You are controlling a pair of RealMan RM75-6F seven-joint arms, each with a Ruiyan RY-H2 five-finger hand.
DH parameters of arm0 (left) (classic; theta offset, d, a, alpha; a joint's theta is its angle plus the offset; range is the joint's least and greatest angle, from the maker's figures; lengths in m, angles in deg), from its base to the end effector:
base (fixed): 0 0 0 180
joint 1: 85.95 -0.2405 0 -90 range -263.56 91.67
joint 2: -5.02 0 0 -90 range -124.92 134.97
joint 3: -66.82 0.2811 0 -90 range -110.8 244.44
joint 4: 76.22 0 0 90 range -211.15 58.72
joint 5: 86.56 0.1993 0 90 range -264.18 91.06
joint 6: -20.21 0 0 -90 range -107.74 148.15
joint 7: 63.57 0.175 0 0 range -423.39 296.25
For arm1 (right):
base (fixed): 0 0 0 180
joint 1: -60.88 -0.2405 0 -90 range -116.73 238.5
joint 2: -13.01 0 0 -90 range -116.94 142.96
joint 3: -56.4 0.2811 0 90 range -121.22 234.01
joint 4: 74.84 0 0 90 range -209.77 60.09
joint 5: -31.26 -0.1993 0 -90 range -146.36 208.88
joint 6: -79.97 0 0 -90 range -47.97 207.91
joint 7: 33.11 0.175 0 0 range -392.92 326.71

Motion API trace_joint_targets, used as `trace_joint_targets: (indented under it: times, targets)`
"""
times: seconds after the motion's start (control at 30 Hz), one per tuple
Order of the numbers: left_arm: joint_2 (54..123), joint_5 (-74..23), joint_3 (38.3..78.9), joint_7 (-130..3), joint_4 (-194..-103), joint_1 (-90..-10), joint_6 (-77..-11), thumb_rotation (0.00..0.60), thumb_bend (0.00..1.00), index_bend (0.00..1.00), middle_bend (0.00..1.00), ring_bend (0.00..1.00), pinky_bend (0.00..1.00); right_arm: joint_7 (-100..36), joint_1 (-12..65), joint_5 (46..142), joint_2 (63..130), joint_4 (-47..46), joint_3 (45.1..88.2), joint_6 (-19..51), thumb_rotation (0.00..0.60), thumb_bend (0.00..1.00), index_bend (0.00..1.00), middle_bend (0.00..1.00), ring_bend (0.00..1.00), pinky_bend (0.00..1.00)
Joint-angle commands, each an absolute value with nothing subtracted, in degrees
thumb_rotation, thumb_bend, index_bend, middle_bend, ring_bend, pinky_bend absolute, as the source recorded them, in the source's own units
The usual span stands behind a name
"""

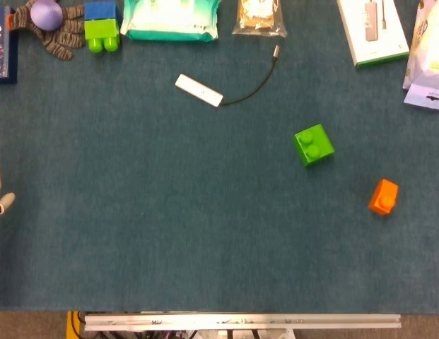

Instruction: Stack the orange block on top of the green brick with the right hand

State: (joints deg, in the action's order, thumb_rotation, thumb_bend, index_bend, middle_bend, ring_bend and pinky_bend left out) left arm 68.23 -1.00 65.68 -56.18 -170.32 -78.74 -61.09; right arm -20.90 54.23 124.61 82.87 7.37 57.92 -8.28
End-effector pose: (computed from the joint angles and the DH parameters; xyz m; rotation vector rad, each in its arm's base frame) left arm -0.3238 0.2193 0.1672 -1.4968 -0.8588 -0.7895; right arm -0.3259 -0.2192 0.1561 1.4517 -0.9233 1.1128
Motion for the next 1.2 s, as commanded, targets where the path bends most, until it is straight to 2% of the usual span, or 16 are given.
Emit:
trace_joint_targets:
  times: [0.03,0.17,0.3,0.4,0.5,0.87,0.97,1.1,1.2]
  targets:
    - [68.4,-1.1,65.6,-56.6,-170.2,-78.6,-60.8,0.6,0.11,0.62,0.33,0.21,0.17,-21.0,54.4,124.1,83.2,7.0,58.1,-8.5,0.6,0.0,0.53,0.38,0.29,0.27]
    - [68.8,-1.2,65.6,-57.0,-169.7,-78.5,-60.6,0.6,0.11,0.58,0.33,0.21,0.18,-22.9,54.6,123.0,84.6,5.8,58.9,-8.7,0.6,0.0,0.53,0.38,0.29,0.31]
    - [68.9,-1.4,65.7,-57.2,-169.5,-78.8,-60.9,0.6,0.11,0.58,0.34,0.21,0.18,-21.6,53.8,123.7,84.3,5.7,58.8,-8.0,0.6,0.0,0.53,0.38,0.29,0.31]
    - [69.2,-1.7,65.7,-57.8,-169.2,-79.1,-61.3,0.6,0.11,0.54,0.34,0.21,0.18,-21.3,53.1,124.0,84.2,5.5,59.0,-7.4,0.6,0.0,0.53,0.38,0.29,0.31]
    - [69.2,-1.6,66.0,-58.0,-169.2,-79.5,-61.6,0.6,0.11,0.51,0.34,0.21,0.18,-21.0,52.2,125.0,83.9,5.1,58.7,-6.4,0.6,0.0,0.53,0.38,0.29,0.37]
    - [69.0,-1.9,66.7,-57.9,-168.9,-81.3,-63.4,0.6,0.11,0.51,0.34,0.21,0.18,-19.0,47.5,132.5,83.4,0.7,55.8,-3.7,0.6,0.0,0.54,0.37,0.3,0.44]
    - [69.0,-2.0,66.8,-58.1,-168.7,-81.7,-63.6,0.6,0.11,0.51,0.34,0.21,0.18,-19.2,46.4,133.8,83.2,0.6,55.1,-2.8,0.6,0.0,0.54,0.37,0.3,0.44]
    - [69.1,-2.0,66.8,-58.5,-168.4,-81.8,-63.6,0.6,0.11,0.51,0.34,0.21,0.18,-20.3,45.2,135.2,83.5,0.2,54.5,-2.2,0.6,0.0,0.54,0.35,0.3,0.33]
    - [69.1,-1.9,66.7,-58.6,-168.2,-81.8,-63.5,0.6,0.11,0.51,0.35,0.21,0.18,-21.2,44.1,136.1,83.0,0.4,53.6,-0.3,0.6,0.0,0.54,0.33,0.27,0.31]
